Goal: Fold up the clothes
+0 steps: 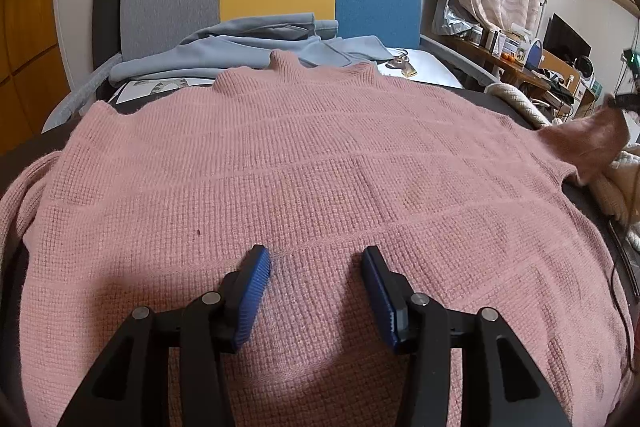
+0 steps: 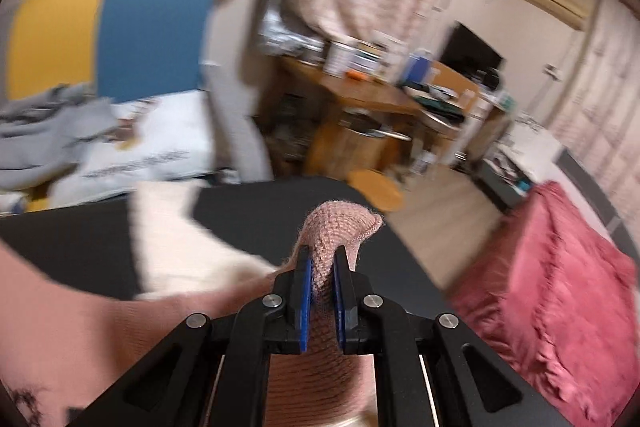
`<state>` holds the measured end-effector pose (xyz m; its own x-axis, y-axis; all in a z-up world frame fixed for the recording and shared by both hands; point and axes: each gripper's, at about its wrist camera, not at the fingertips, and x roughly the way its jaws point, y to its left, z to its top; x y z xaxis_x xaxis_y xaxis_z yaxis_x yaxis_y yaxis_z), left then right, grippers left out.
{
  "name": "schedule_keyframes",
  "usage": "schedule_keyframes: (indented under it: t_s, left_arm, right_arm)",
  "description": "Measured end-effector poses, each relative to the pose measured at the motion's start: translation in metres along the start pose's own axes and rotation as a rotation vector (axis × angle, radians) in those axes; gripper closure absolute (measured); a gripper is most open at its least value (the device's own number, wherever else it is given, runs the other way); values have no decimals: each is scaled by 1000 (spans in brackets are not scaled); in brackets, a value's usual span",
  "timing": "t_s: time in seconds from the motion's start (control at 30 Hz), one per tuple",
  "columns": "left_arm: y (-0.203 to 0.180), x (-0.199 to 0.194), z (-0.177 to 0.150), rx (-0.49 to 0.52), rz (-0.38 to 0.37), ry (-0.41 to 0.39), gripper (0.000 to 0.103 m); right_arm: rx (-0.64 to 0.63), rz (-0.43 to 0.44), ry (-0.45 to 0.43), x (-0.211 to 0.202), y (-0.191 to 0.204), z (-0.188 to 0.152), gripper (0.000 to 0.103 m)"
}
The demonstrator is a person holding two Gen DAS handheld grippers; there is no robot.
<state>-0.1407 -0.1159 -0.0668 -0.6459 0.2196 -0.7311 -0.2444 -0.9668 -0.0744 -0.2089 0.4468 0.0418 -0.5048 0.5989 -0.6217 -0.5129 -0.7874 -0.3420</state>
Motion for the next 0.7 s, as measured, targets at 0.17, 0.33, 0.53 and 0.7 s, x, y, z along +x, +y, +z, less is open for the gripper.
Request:
schedule_keyframes:
  t_s: [0.17, 0.33, 0.53, 0.7]
  left_arm:
    - [-1, 0, 0, 5, 5, -1, 54]
    - [-2, -1, 0, 7, 9, 0, 54]
    - [-4, -2, -1, 10, 15, -1, 53]
    - [-6, -3, -2, 16, 23, -2, 53]
  right_arm:
    - [42, 15, 165, 61, -23, -20, 90]
    - [173, 160, 39, 23, -56, -24, 43]
    - [199, 336, 78, -16, -70, -30, 54]
    - [387, 360, 320, 29, -78, -49, 54]
